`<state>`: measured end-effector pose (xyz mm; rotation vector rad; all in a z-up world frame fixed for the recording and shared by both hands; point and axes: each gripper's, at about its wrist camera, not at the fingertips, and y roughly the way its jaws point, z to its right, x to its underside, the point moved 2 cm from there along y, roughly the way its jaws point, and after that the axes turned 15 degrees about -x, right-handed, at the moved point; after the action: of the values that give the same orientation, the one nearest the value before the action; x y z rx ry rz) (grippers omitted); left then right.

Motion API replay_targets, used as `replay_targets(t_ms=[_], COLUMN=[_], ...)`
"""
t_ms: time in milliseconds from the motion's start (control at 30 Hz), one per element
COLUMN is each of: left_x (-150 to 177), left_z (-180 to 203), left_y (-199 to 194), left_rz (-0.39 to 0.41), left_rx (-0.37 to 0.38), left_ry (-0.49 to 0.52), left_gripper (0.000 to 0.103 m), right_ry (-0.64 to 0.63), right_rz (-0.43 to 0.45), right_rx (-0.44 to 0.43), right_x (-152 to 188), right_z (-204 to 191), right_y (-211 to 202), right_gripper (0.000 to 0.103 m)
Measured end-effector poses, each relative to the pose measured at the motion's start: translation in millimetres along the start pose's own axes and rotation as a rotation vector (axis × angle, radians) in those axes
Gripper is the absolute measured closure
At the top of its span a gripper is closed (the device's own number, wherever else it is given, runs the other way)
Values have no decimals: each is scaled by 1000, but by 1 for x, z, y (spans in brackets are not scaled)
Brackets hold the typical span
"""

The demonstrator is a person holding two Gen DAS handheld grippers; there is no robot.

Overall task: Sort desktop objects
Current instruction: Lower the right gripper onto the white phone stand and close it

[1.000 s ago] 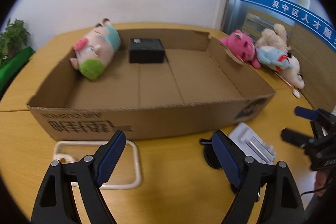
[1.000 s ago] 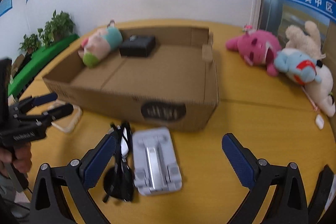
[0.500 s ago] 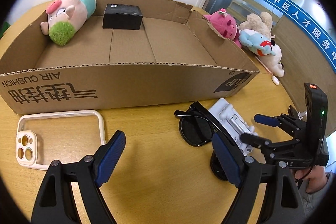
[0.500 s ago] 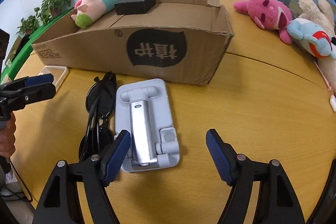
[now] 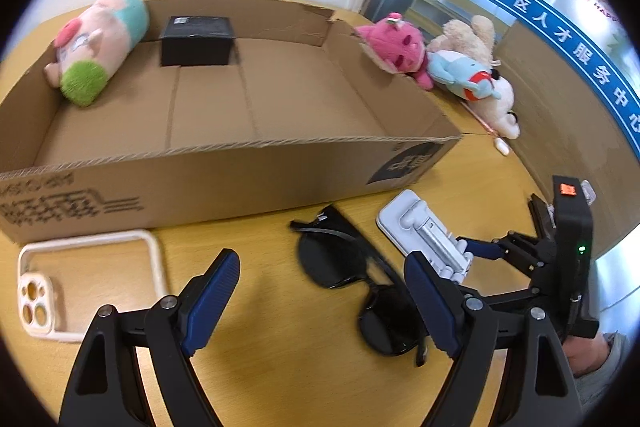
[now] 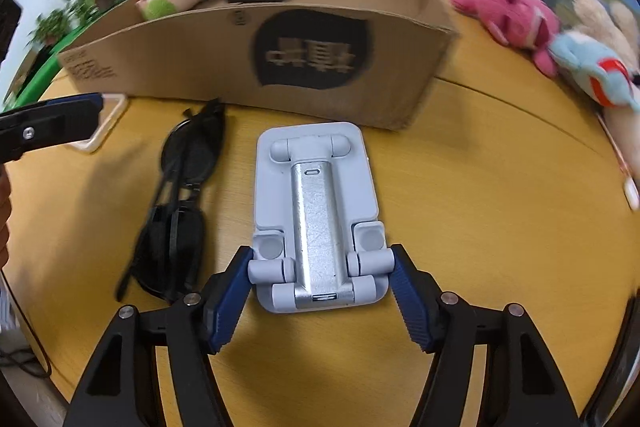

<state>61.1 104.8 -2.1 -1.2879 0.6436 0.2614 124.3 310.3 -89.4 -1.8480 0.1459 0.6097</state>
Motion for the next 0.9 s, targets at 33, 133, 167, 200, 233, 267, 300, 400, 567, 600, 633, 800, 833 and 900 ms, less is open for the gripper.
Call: replay_targets(t_ms=[33, 133, 167, 200, 233, 267, 300, 400, 567, 600, 633, 800, 833, 900], left_x=[-2, -10, -11, -13, -14, -15, -17, -23, -24, -23, -22, -23, -23, -23], left_z=[5, 24, 31, 39, 47, 55, 63, 81, 103, 105, 107, 102, 102, 100], left_y=[2, 14, 16, 20, 23, 26, 30, 41, 58, 62, 66, 70, 69, 66], left_rz=[-8, -62, -69, -78, -84, -91, -102, -149, -213, -229, -241, -254, -252, -242], left_rx=[16, 69, 81, 94, 99, 107, 121, 157, 173, 164, 155, 172, 168, 156], left_ry=[3, 17, 22, 36, 48, 62, 75, 100, 143, 146, 143, 108, 111, 112], left_gripper=[19, 22, 22, 22, 22, 22, 24, 29, 46, 50, 54, 69, 69, 70], right_ry=[25, 75, 92, 116, 135, 168, 193, 247, 311, 325, 326, 355, 354, 338], right_rz=[7, 22, 29, 41, 51, 68, 80, 106, 159, 167, 169, 179, 181, 181], right_rx=[11, 31, 29, 18, 4, -21, -40, -74, -160, -180, -189, -198, -197, -176], right_x=[2, 8, 10, 10, 9, 9, 10, 11, 16, 17, 18, 16, 15, 12], right_z=[3, 6, 6, 7, 10, 13, 15, 19, 22, 23, 22, 22, 21, 16], right_y=[-2, -7, -8, -9, -10, -12, -14, -18, -22, -23, -23, -22, -23, -23], right_gripper=[38, 38, 38, 38, 38, 38, 38, 38, 39, 39, 39, 39, 39, 39])
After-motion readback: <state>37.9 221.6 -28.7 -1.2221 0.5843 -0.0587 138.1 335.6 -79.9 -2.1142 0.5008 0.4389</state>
